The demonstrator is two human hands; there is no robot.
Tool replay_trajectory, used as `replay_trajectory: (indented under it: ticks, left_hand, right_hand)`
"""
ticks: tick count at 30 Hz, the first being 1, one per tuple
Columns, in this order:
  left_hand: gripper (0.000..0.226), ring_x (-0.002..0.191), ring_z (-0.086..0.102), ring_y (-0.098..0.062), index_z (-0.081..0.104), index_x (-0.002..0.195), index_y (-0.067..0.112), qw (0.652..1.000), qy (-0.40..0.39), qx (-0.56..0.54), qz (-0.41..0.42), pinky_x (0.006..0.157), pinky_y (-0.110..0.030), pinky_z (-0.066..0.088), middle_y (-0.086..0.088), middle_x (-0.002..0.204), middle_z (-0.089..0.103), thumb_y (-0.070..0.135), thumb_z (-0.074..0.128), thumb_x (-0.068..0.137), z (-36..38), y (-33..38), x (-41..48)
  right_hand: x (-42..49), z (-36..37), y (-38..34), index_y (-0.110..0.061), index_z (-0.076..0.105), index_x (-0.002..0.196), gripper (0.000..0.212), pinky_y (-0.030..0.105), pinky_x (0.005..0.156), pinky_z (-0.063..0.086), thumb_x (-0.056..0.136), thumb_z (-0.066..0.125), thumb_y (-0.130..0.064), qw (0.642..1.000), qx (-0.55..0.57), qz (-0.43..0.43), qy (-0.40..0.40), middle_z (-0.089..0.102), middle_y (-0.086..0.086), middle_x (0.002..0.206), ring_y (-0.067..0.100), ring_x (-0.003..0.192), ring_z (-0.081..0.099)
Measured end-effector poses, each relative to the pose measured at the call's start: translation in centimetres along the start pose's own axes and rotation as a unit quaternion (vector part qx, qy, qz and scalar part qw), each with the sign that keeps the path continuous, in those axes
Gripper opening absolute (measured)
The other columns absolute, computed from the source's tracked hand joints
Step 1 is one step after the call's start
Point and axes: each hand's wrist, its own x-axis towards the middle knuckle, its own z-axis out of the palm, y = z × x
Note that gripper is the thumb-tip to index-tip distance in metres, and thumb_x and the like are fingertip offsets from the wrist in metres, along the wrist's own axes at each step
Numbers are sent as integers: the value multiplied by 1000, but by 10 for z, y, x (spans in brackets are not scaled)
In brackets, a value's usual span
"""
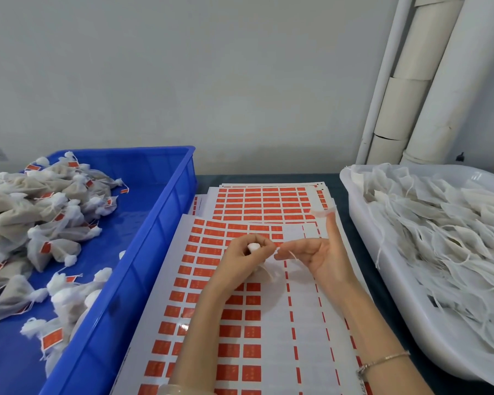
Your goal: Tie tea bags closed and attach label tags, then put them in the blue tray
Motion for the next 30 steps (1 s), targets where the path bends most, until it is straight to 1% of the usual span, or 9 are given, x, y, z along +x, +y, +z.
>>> replay_trajectory:
  ticks: [3,6,8,10,12,14,18,23,30]
  left_hand:
    - [12,67,60,7,68,77,34,1000,-5,9,8,55,-4,43,22,70,66,29,67,88,0,2,-2]
    - [8,70,61,7,70,78,32,1000,8,-3,11,55,-4,43,21,72,67,30,70,86,-1,4,-3]
    - [6,76,63,7,70,79,31,1000,8,-11,12,57,-4,45,21,76,69,29,72,84,0,6,-3]
    - [7,82,63,5,71,78,33,1000,-11,-3,21,60,-5,47,21,81,69,29,72,84,5,8,-4]
    - [8,84,64,-2,72,79,34,998,-43,7,38,67,-8,49,16,83,70,28,72,84,14,10,-6]
    - [8,82,64,-6,73,81,34,997,-61,9,53,71,-11,51,12,83,70,28,72,84,21,11,-7]
    - [8,83,65,-11,74,84,30,996,-43,-13,79,74,-13,52,7,83,71,23,72,85,22,11,-5]
    - [14,77,64,-2,70,78,35,997,1,1,79,65,-8,47,17,76,69,22,72,84,19,10,-4]
    - [13,79,63,-5,70,76,33,997,47,6,57,63,-6,48,12,76,69,23,73,83,17,7,-2]
  right_hand:
    - [1,-1,0,-5,77,90,89,40,105,35,83,21,-74,1000,1,10,8,73,15,103,23,102,69]
    - [3,-1,-3,-12,75,93,74,31,86,49,82,29,-70,996,-49,20,74,75,11,90,24,85,73]
    - [6,1,-2,-22,67,95,46,25,70,56,91,40,-58,986,-92,-2,142,75,3,82,19,75,73]
    - [6,2,2,-29,63,88,15,28,71,58,94,55,-41,963,-160,-50,210,73,-7,76,11,71,71]
    - [4,3,6,-29,65,86,4,29,72,57,90,65,-30,952,-193,-89,222,70,-13,75,7,72,69]
    - [1,4,7,-29,68,84,7,26,71,56,87,68,-24,953,-204,-111,195,71,-14,78,9,75,69]
    - [-2,5,7,-32,70,79,15,20,70,54,84,72,-18,959,-201,-112,168,71,-17,78,9,80,69]
    - [-5,7,5,-30,71,82,8,18,66,53,84,72,-22,964,-190,-100,155,71,-16,78,14,73,68]
    - [-7,9,3,-31,69,83,8,16,66,51,84,72,-23,964,-188,-103,159,71,-16,81,14,73,68]
